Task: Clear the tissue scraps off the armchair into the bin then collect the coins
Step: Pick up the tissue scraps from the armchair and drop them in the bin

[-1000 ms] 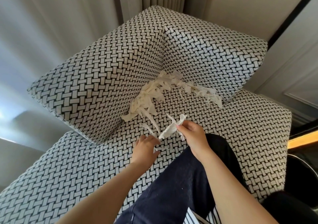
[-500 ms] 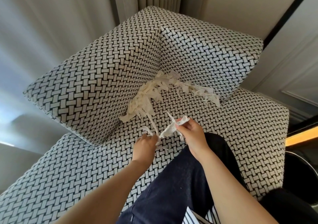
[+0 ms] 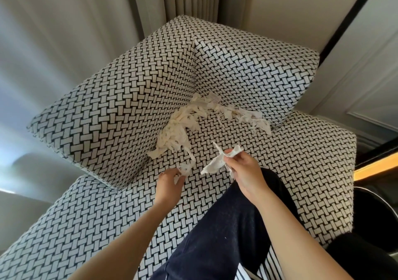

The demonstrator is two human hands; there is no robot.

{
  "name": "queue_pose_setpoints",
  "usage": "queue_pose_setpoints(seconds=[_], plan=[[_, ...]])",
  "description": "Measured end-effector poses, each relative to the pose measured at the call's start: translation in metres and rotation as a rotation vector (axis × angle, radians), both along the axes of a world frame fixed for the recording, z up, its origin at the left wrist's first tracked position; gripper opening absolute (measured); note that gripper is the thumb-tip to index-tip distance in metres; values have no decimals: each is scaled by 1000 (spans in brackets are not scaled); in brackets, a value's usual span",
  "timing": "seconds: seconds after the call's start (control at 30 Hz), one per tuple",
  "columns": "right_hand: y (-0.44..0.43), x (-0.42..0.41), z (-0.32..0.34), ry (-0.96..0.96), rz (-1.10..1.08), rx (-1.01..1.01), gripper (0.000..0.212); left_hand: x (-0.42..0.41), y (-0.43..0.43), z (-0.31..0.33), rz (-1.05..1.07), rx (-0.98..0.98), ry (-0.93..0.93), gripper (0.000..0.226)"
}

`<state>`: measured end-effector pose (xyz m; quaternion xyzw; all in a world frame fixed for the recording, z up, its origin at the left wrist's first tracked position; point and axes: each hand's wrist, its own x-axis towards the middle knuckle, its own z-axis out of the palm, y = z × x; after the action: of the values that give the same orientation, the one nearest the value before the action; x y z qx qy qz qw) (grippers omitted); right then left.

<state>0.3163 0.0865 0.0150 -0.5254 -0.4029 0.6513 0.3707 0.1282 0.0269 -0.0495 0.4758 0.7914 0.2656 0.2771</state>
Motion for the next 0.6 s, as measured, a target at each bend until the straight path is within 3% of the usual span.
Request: queue_pose_setpoints(seconds=[0.1,0.27,0.6], plan=[[-2,13,10,-4,-36,8,11,2,7,13,-8,-13,-165,8],[-1,53,30,-4,-165,-33,10,26,30,36,-115,10,-259,13],[-12,173,39,350,-543,-278,11,135,95,98,-498,-56,-331,18]])
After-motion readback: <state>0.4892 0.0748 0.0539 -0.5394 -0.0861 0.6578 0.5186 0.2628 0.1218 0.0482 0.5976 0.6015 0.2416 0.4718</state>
